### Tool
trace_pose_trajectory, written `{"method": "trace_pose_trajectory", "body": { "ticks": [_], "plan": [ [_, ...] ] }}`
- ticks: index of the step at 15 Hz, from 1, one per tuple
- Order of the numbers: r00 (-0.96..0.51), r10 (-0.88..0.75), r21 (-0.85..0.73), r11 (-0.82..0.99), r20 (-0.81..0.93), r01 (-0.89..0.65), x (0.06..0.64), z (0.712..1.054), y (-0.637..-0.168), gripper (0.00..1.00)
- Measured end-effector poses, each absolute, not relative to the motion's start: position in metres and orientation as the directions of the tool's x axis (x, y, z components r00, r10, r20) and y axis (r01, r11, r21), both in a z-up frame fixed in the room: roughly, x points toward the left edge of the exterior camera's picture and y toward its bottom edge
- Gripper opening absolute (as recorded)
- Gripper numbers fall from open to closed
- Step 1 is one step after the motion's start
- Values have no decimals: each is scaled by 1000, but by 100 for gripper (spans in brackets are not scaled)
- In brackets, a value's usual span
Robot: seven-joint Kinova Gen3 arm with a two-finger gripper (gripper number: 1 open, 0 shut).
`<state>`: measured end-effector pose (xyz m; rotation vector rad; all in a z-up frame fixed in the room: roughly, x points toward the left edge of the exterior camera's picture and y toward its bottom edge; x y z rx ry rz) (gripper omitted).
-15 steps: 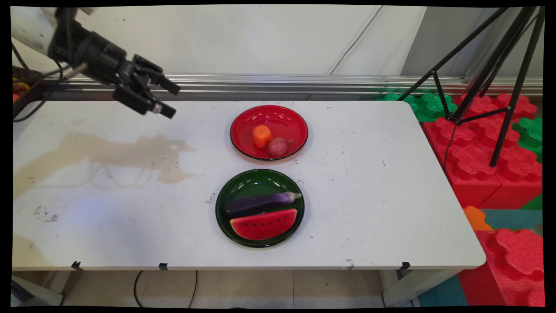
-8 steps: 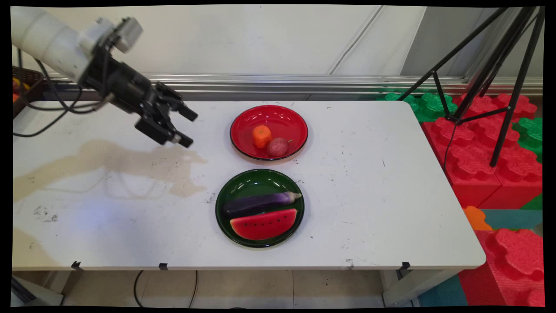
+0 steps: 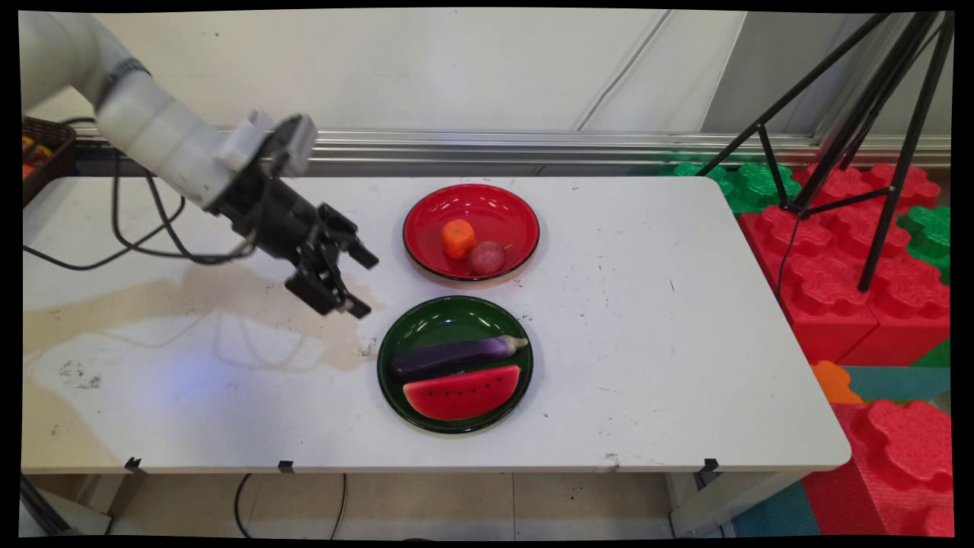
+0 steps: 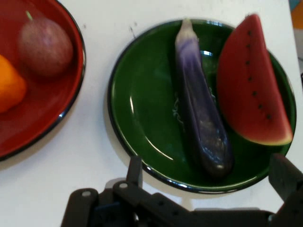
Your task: Pick up the eggplant from the green plate
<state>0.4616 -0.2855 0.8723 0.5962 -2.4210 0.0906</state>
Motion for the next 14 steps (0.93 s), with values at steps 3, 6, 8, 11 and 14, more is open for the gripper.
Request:
{"method": "trace_pose_trajectory", "body": {
  "ticks": [3,6,8,11,14],
  "plan": [
    [-717,-400,86,898,571,-432,447,851,-288,100],
    [-736,-405,97,901,542,-424,430,828,-291,100],
    [-742,-407,102,901,533,-421,424,819,-292,100],
    [-747,-409,107,902,523,-419,416,808,-294,100],
    [-753,-409,109,903,515,-415,408,797,-297,100]
  ]
}}
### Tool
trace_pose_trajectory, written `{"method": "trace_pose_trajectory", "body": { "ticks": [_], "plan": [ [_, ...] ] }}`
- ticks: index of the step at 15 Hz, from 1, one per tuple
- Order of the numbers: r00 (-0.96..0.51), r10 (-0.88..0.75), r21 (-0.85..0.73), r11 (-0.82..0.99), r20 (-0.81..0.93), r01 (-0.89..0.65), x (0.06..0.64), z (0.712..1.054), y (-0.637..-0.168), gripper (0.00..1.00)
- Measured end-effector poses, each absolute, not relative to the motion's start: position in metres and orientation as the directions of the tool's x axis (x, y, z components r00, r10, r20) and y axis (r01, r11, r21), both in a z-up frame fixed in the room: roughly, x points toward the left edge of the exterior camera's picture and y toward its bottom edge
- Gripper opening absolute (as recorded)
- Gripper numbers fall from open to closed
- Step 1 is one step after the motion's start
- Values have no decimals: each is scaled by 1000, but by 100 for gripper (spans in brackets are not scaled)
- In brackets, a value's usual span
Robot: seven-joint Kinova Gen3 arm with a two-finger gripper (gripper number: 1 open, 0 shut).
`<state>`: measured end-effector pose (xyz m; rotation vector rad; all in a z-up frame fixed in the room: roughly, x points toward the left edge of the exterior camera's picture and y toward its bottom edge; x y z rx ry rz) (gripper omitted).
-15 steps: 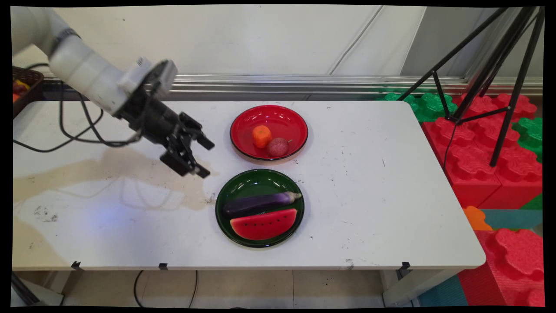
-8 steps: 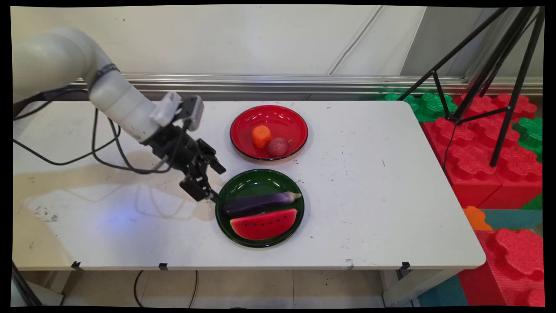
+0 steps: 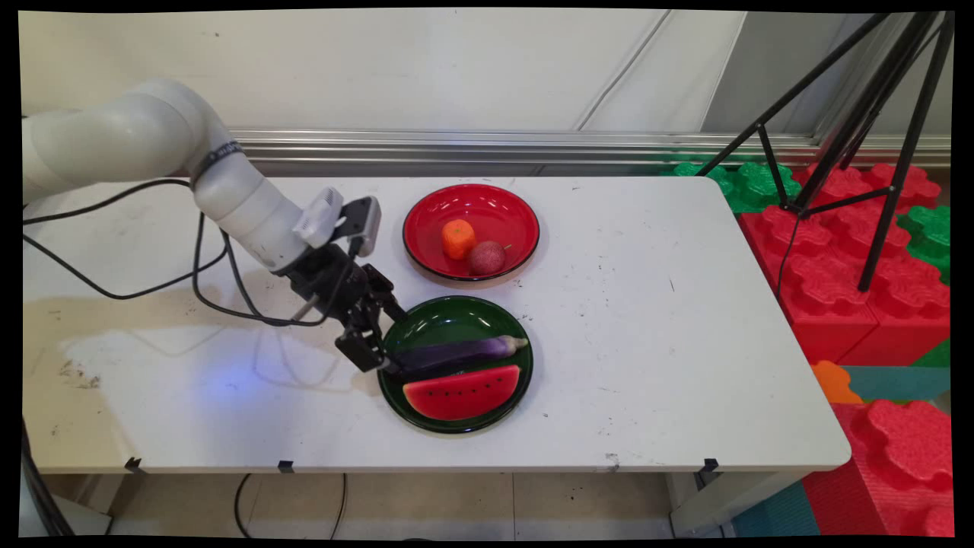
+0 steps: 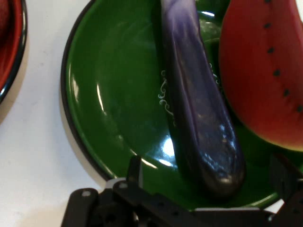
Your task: Pick up the eggplant from the green plate, then place the picked object on the table
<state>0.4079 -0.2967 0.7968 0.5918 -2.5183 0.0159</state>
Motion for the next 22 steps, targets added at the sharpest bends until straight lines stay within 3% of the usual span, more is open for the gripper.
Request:
{"method": "trace_pose_trajectory", "body": {
  "ticks": [15,16,22],
  "plan": [
    [-772,-399,99,909,495,-406,385,763,-305,100],
    [-773,-395,96,910,496,-403,385,762,-305,0],
    [-779,-375,83,918,502,-388,384,763,-307,0]
  ]
}}
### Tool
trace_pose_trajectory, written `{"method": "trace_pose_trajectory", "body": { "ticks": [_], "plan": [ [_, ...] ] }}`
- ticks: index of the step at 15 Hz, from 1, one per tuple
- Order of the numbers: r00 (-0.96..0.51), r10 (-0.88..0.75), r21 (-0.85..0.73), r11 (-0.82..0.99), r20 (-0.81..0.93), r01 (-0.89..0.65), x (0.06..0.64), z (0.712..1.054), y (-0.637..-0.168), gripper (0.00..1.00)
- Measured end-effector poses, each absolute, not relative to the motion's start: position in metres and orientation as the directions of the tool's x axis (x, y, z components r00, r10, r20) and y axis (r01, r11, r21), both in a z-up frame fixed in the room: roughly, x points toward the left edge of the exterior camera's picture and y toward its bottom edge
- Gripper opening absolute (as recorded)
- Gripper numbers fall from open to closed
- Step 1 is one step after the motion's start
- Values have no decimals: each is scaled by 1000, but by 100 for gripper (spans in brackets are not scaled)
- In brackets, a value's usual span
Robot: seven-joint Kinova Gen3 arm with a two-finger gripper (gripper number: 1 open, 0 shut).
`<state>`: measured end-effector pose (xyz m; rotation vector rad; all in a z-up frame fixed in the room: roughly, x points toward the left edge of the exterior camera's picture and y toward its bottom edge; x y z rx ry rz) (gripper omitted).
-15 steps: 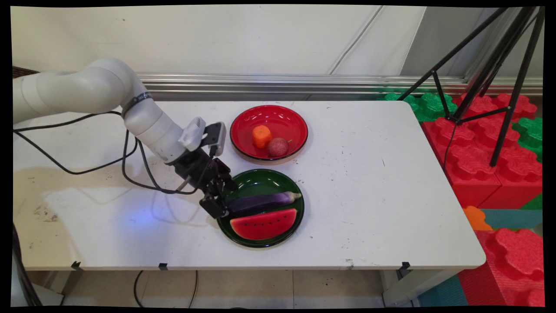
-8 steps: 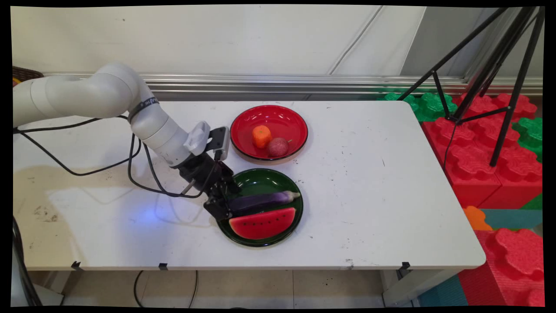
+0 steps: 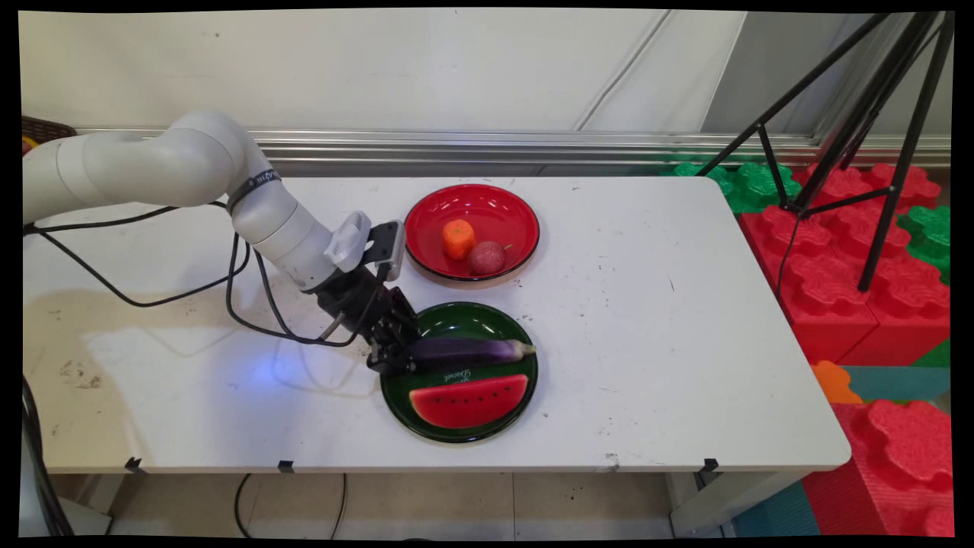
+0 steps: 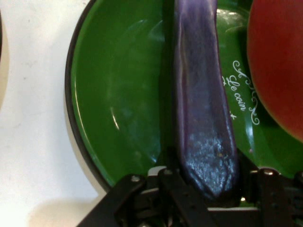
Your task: Place the picked object on the table
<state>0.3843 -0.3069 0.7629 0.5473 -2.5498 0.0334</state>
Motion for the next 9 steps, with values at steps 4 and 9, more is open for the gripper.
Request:
{"method": "trace_pose_trajectory", "body": {
  "ticks": [4,9],
  "plan": [
    [-778,-367,74,920,511,-385,386,767,-308,0],
    [-767,-363,67,919,529,-388,390,778,-310,0]
  ]
}}
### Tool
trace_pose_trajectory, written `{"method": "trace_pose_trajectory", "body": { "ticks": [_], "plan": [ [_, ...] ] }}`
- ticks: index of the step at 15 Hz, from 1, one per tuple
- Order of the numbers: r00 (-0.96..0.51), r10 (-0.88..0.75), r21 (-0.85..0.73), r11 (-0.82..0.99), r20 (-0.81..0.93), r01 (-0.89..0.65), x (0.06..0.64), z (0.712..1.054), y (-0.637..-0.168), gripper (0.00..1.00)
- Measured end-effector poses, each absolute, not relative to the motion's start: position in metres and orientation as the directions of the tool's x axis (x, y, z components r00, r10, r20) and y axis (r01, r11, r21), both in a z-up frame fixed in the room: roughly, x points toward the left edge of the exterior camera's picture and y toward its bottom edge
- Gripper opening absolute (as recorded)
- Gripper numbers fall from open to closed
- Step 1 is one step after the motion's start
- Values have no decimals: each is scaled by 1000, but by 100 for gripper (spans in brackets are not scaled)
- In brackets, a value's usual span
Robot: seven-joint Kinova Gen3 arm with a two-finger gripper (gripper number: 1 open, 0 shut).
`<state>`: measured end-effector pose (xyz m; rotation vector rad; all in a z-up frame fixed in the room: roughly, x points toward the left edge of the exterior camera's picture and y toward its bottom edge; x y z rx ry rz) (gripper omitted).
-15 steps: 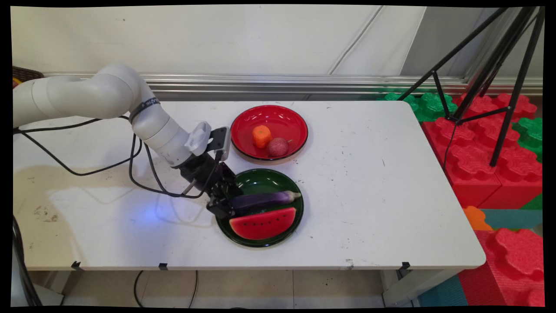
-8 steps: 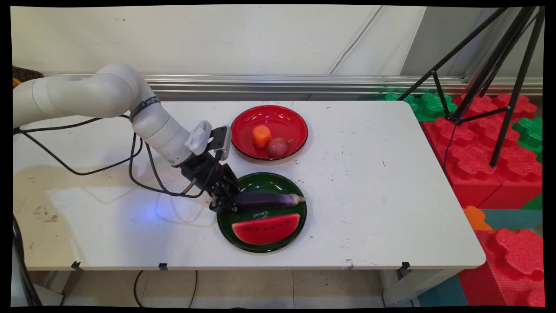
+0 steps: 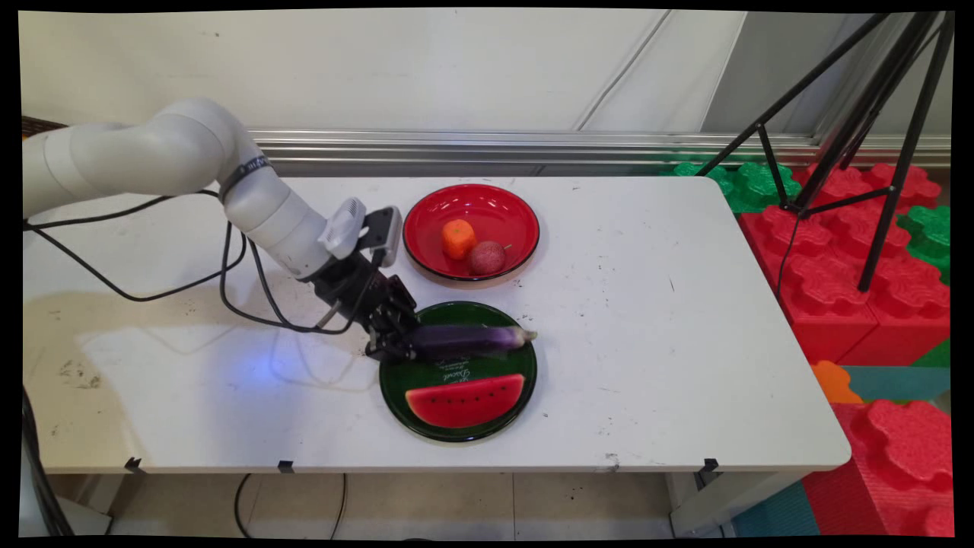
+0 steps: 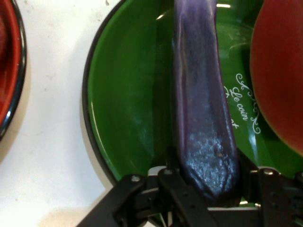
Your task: Place the picked object on the table
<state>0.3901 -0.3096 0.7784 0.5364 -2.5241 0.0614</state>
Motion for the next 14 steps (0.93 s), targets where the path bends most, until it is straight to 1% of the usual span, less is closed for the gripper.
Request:
{"method": "trace_pose_trajectory", "body": {
  "ticks": [6,14],
  "plan": [
    [-750,-360,67,918,555,-391,406,808,-305,0],
    [-743,-351,67,921,570,-384,456,867,-284,0]
  ]
}}
